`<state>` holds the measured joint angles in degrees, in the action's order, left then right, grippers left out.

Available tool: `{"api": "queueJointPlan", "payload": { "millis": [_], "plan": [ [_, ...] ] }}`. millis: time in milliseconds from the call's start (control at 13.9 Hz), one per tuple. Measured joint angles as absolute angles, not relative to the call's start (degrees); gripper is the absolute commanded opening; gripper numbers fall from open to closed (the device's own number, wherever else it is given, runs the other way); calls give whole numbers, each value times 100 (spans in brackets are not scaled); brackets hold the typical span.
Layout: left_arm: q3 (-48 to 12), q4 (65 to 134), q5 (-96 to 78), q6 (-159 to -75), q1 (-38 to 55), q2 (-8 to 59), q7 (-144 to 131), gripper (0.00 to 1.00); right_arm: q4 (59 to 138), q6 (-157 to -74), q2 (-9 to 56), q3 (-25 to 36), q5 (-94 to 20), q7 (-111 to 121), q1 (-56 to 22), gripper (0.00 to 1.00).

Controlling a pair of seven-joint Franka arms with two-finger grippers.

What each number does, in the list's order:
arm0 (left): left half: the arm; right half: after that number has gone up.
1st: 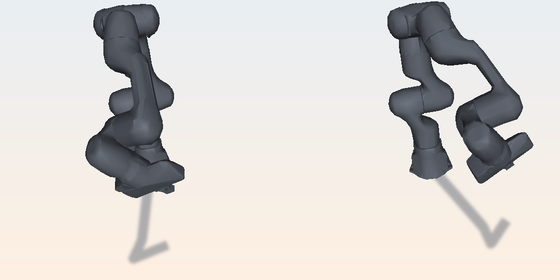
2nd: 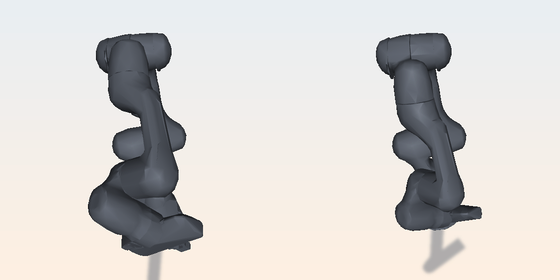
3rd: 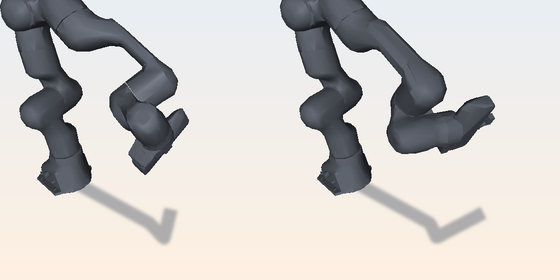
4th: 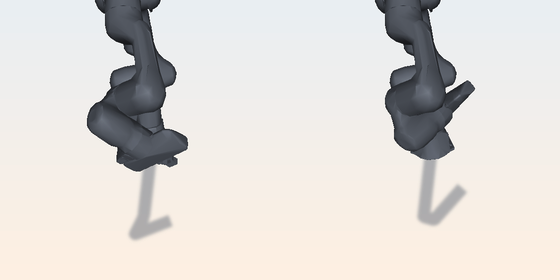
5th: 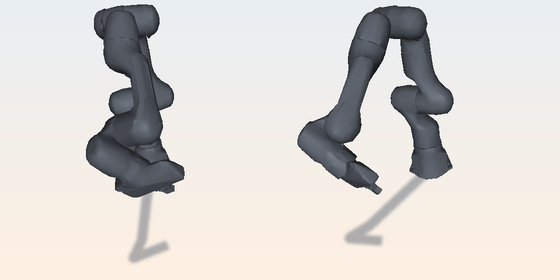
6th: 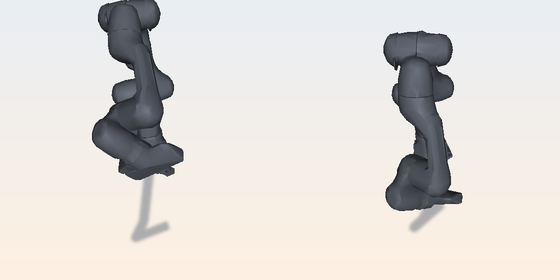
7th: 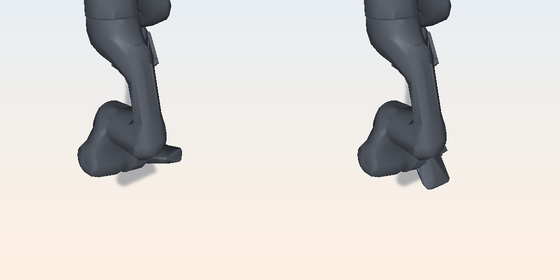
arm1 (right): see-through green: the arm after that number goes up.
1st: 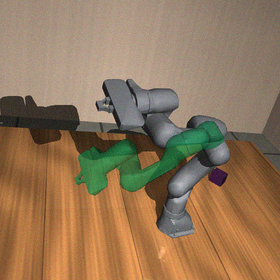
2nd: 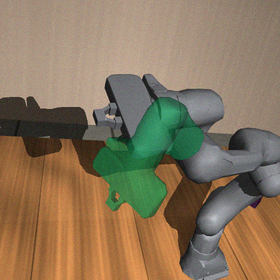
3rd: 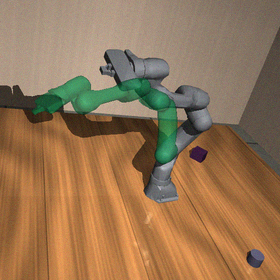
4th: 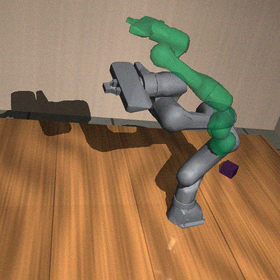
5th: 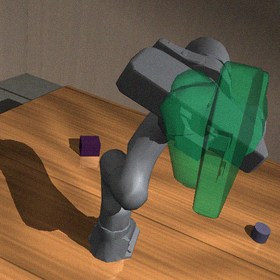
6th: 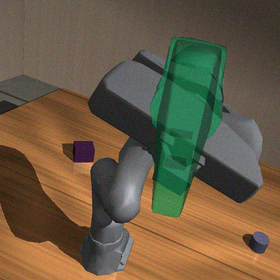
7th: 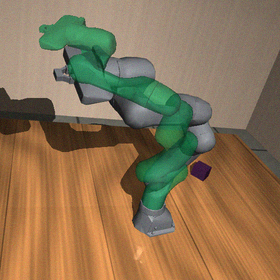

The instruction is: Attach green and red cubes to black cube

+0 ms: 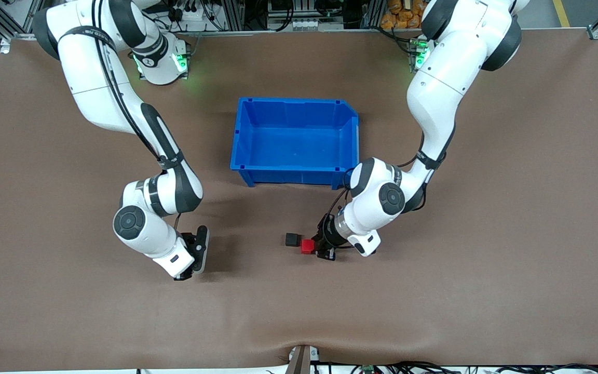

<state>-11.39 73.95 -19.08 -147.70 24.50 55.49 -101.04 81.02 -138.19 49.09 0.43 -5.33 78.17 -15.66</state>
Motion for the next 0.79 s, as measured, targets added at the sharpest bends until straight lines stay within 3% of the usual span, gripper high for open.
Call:
{"api": "queueJointPlan", "payload": {
  "millis": [502, 646, 789],
  "plan": [
    [-738, 7385, -1907, -14769, 2900, 5584, -10067, 0, 7591, -12945, 4913, -104, -521, 8151, -1772, 0],
    [-716, 7384, -1906, -14769, 2929, 5588, -10067, 5, 7575, -12916, 4916, -153, -521, 8164, -1929, 0],
    [-702, 7385, -1906, -14769, 2929, 5591, -10065, 32, 7575, -12918, 4929, -156, -524, 8147, -2169, 0]
  ]
}}
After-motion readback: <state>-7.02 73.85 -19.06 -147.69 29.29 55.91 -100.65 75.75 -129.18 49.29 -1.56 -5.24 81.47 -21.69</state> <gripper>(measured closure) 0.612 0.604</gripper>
